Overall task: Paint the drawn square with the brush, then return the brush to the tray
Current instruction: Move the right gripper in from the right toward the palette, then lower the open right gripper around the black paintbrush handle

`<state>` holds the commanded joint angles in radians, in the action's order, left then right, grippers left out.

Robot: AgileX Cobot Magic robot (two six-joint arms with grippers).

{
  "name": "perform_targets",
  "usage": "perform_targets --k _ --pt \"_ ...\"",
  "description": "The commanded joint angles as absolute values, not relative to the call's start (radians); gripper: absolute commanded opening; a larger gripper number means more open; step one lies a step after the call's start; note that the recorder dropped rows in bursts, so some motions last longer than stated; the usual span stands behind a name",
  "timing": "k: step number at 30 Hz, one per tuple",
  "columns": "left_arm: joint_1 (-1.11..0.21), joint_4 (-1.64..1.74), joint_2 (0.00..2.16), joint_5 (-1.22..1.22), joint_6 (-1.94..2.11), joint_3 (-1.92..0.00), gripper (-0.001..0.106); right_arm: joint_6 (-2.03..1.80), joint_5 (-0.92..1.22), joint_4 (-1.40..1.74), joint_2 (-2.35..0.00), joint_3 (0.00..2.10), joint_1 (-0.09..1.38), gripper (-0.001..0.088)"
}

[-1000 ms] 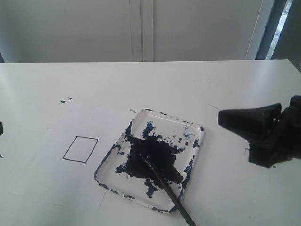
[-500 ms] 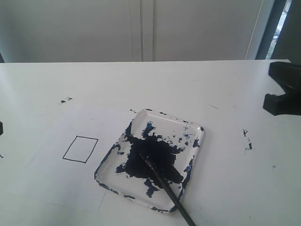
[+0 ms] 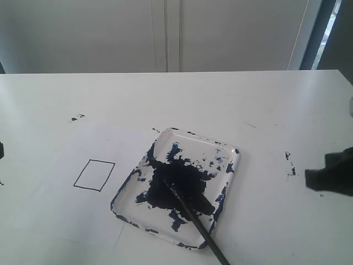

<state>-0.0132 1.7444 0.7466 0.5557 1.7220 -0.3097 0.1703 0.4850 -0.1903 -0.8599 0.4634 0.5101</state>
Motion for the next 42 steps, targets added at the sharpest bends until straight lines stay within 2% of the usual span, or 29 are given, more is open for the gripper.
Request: perform_targets --k 2,7,11,17,19,25,27,42 --pt "-0.013 1.744 0.747 0.556 1.722 -0.31 0.0 0.341 0.544 -0.331 -0.86 0.463 0.565 0.0" --pt "-0.013 1.744 0.747 0.556 1.722 -0.31 0.0 0.325 0.549 -0.343 -0.907 0.463 0.691 0.0" --pt "-0.013 1.744 0.747 0.556 1.722 -0.31 0.0 0.285 0.447 -0.34 -1.012 0.463 0.804 0.0" --pt "-0.013 1.744 0.747 0.556 1.722 -0.31 0.0 0.285 0.357 -0.34 -1.134 0.463 0.867 0.0007" --pt "-0.013 1.744 0.747 0.556 1.722 -0.31 0.0 0.285 0.343 -0.34 -1.182 0.463 0.879 0.0057" --pt "-0.013 1.744 0.747 0.556 1.722 -0.31 0.0 0.285 0.29 -0.34 -1.255 0.463 0.88 0.0334" --pt "-0.013 1.744 0.747 0.556 1.722 -0.31 0.0 0.285 0.299 -0.34 -1.254 0.463 0.88 0.0384" --pt "-0.013 1.744 0.747 0.556 1.722 -0.31 0.0 0.254 0.227 -0.362 -1.257 0.359 0.948 0.0392"
